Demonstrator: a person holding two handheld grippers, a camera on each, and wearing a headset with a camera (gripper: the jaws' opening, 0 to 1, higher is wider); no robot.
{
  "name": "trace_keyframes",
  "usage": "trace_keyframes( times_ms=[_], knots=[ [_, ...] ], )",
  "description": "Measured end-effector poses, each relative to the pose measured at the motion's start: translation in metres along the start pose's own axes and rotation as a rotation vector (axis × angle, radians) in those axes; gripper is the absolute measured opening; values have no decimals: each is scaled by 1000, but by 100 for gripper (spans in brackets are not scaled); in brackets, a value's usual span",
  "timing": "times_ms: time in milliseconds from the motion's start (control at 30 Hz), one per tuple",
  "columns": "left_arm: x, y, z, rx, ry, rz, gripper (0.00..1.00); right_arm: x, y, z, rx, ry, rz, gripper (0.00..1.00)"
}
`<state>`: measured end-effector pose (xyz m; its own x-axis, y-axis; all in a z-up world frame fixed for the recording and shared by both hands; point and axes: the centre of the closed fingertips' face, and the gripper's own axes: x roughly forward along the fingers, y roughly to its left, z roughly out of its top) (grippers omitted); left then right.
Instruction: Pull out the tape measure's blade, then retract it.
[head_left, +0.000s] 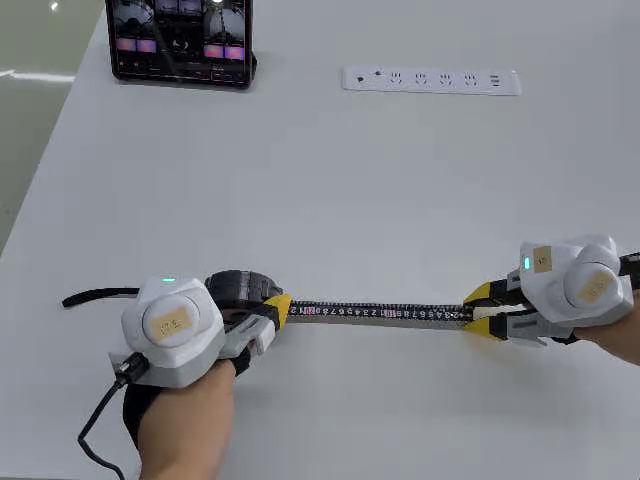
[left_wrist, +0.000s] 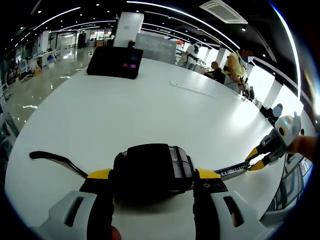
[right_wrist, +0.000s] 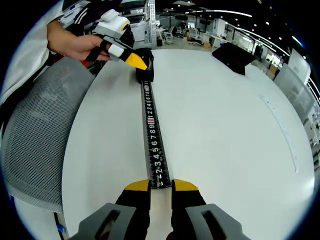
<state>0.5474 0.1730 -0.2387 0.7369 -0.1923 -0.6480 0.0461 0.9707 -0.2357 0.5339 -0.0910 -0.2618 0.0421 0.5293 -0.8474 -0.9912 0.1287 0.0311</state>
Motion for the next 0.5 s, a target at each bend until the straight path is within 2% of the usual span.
trace_keyframes(
  times_ms=[233, 500],
  knots=[
    [1, 0, -1, -3, 0, -1, 61, 2, 0, -3, -52, 29, -9, 12],
    [1, 1, -1, 1, 6, -2, 61, 3, -1, -5, -64, 70, -27, 11]
  ],
)
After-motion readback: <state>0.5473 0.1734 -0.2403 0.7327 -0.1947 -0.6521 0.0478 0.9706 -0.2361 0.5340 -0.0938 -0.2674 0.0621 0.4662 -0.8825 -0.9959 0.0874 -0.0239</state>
